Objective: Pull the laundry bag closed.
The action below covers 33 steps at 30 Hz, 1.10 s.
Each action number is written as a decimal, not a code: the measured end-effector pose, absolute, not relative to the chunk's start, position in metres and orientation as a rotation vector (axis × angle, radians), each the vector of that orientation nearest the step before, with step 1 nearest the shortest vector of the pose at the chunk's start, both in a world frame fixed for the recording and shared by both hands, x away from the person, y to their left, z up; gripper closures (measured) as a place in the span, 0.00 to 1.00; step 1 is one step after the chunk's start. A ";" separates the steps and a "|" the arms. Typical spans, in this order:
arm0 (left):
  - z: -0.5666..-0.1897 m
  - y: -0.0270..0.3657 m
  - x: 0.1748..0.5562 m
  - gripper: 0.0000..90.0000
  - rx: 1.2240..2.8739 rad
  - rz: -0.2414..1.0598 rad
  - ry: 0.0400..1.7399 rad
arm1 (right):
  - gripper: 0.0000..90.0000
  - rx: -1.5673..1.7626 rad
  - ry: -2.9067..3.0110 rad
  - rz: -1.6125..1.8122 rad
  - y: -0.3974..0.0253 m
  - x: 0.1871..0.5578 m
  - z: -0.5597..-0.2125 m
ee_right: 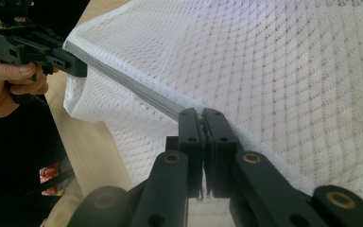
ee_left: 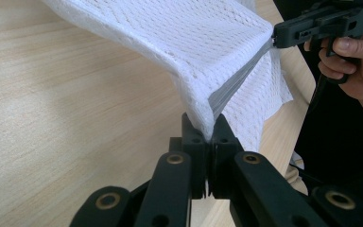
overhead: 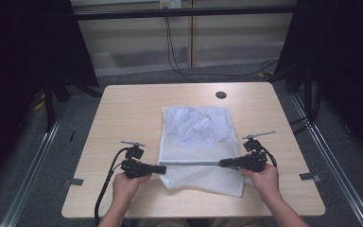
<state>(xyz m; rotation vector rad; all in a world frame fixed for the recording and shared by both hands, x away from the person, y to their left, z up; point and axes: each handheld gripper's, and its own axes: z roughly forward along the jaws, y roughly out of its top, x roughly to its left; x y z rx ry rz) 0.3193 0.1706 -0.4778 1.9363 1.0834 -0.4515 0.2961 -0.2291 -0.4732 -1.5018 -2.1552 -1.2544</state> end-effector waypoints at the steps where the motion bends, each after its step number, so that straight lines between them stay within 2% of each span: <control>1: -0.478 0.171 0.319 0.98 1.936 -0.452 1.083 | 0.96 -1.507 -2.165 -1.245 -0.230 0.296 -0.473; 33: -0.478 0.174 0.319 0.98 1.929 -0.451 1.096 | 0.96 -1.519 -2.145 -1.272 -0.244 0.292 -0.475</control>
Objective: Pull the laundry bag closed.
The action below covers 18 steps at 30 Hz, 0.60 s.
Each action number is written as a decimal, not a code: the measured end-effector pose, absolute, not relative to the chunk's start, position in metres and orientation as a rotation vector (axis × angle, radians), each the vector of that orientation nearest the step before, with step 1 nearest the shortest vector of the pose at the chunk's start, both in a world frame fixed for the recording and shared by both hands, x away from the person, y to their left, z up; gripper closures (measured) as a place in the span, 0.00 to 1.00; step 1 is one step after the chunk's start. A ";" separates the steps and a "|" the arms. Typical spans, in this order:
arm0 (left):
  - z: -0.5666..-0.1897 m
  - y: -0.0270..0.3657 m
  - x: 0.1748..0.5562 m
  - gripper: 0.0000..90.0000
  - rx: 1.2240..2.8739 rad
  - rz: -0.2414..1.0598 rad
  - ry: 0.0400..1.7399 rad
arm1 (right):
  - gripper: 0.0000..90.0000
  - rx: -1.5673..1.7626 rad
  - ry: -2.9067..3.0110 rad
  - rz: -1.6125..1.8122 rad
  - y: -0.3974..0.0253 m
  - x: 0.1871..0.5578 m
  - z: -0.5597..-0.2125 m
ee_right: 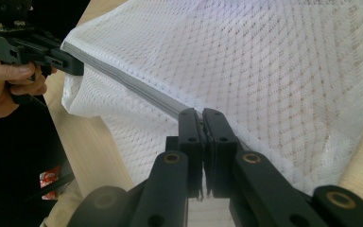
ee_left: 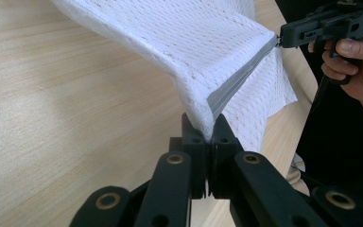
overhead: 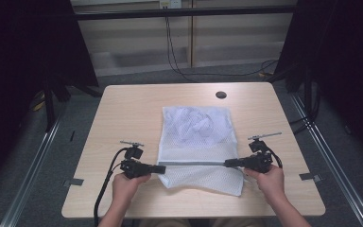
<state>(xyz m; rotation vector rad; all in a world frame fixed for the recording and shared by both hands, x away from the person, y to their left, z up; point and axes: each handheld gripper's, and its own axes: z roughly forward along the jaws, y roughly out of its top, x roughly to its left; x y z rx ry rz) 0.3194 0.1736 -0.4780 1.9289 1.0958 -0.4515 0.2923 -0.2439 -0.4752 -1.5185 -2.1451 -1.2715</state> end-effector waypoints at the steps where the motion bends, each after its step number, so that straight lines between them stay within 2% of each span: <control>1: -0.478 0.174 0.319 0.98 1.930 -0.451 1.097 | 0.96 -1.515 -2.147 -1.274 -0.244 0.293 -0.475; 18: -0.479 0.178 0.317 0.98 1.908 -0.462 1.121 | 0.96 -1.526 -2.128 -1.281 -0.248 0.293 -0.474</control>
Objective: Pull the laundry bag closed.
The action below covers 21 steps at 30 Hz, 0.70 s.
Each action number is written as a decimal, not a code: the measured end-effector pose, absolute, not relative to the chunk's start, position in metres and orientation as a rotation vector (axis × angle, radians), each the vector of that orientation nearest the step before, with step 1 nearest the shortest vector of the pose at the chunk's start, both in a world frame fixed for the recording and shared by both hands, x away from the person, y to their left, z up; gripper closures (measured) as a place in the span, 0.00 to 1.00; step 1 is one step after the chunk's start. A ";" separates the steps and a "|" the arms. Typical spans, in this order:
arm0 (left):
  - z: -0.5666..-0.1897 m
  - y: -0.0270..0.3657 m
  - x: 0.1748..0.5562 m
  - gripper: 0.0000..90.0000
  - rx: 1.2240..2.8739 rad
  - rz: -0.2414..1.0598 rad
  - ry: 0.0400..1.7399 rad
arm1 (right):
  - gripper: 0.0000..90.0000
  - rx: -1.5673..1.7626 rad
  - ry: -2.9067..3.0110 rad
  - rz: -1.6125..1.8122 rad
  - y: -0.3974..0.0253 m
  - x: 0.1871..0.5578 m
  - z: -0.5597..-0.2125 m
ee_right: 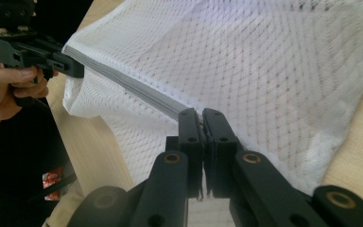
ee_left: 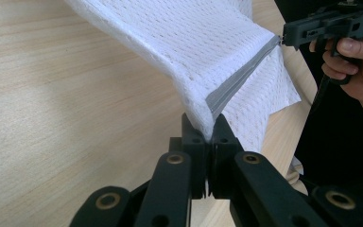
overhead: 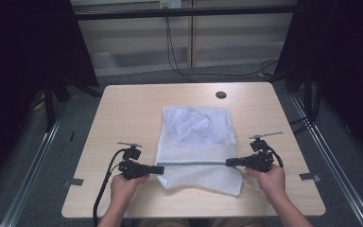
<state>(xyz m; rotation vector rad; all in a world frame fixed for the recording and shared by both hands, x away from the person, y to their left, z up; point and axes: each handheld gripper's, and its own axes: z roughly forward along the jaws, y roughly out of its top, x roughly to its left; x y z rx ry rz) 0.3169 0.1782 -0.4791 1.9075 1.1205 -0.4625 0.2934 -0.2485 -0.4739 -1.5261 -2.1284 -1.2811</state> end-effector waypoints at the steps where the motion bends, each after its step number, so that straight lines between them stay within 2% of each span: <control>1: -0.479 0.178 0.317 0.98 1.912 -0.462 1.120 | 0.96 -1.525 -2.124 -1.284 -0.249 0.293 -0.474; 21: -0.479 0.179 0.316 0.98 1.912 -0.453 1.121 | 0.96 -1.536 -2.125 -1.283 -0.255 0.292 -0.473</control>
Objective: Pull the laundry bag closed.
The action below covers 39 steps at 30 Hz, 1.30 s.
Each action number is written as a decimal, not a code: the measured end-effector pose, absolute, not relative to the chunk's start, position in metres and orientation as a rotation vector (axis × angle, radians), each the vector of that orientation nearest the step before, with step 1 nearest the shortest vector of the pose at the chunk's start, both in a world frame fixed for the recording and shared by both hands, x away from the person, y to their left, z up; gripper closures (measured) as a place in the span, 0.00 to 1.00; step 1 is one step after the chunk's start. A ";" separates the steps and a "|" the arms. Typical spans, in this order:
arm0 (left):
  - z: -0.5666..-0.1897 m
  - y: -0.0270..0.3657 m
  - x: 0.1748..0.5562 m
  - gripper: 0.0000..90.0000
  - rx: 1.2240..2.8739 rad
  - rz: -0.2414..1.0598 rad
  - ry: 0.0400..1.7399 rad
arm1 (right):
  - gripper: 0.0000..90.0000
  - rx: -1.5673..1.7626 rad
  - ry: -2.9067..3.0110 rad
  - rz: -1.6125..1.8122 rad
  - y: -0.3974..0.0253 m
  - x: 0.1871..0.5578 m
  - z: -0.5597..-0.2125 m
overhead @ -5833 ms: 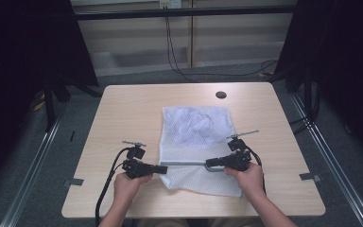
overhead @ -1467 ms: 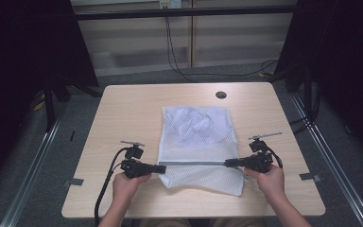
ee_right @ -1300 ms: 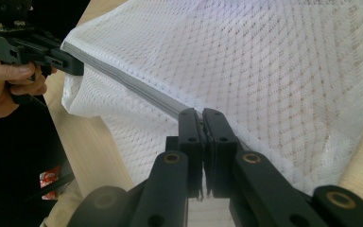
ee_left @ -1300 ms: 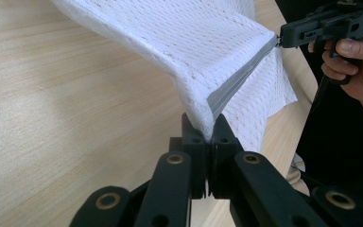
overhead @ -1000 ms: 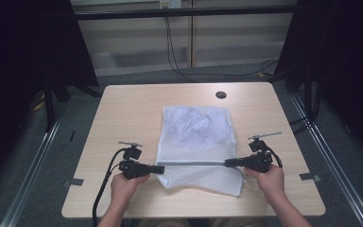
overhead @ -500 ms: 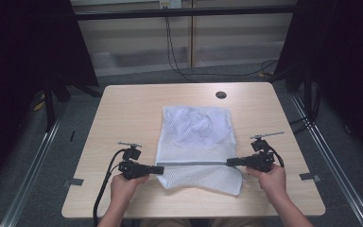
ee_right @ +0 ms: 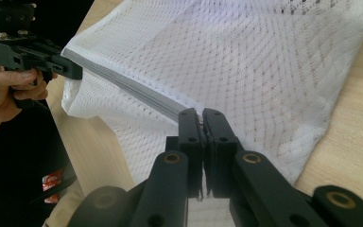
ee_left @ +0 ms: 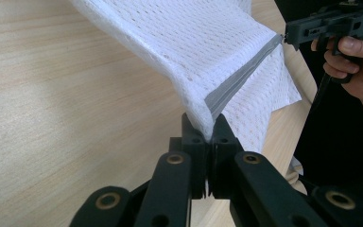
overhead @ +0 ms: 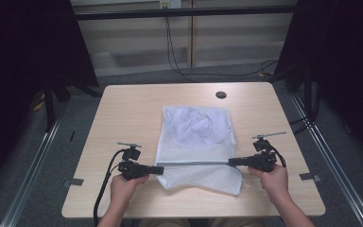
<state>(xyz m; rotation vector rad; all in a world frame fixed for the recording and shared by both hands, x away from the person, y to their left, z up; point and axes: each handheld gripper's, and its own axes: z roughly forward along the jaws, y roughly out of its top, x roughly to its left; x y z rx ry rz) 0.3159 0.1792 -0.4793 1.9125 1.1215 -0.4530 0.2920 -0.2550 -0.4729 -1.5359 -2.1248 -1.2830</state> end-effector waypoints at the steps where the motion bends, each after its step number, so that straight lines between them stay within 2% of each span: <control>1: -0.479 0.180 0.316 0.98 1.916 -0.448 1.118 | 0.96 -1.533 -2.126 -1.280 -0.255 0.292 -0.473; 39: -0.479 0.178 0.315 0.98 1.902 -0.463 1.122 | 0.96 -1.563 -2.132 -1.286 -0.268 0.288 -0.471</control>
